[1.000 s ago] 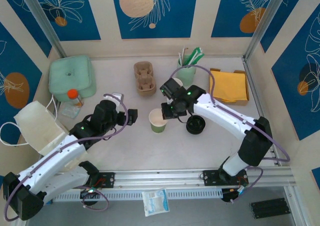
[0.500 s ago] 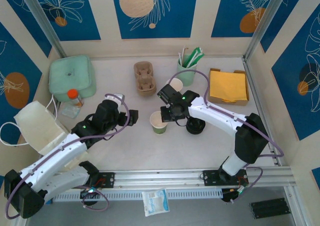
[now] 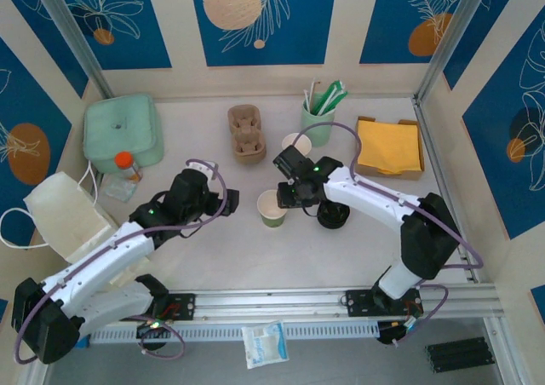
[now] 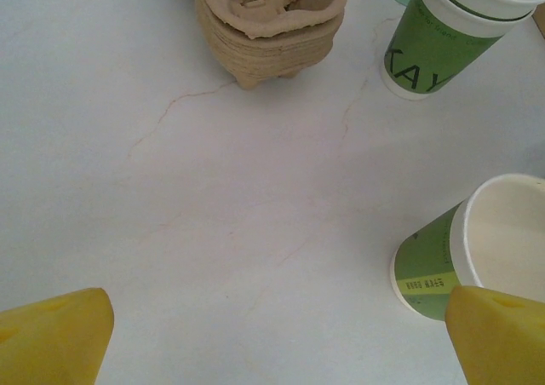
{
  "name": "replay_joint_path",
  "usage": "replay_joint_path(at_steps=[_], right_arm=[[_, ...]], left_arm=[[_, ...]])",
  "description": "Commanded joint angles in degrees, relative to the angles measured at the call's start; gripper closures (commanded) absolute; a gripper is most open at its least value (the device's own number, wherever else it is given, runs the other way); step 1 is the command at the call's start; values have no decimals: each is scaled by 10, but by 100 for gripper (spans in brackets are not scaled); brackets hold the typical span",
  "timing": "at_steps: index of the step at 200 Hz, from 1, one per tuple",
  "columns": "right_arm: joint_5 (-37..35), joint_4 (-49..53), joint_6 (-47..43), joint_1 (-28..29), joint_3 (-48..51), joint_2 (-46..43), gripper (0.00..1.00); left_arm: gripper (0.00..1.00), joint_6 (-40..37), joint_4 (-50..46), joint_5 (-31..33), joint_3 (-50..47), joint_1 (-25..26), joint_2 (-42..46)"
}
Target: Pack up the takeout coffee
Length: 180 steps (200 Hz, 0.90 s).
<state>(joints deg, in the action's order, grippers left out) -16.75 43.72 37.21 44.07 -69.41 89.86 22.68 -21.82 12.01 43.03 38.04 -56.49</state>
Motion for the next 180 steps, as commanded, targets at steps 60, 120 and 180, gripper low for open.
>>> replay_joint_path(at_steps=[60,120,180], right_arm=[[-78,135,-1,-77,-22,-91,46],[-12,119,-43,-132,31,-93,46],[30,97,-59,-141,50,-41,53]], left_arm=[[1,16,4,-41,52,20,-12],[1,26,3,-41,71,49,-18],[1,32,9,-36,69,63,-30]])
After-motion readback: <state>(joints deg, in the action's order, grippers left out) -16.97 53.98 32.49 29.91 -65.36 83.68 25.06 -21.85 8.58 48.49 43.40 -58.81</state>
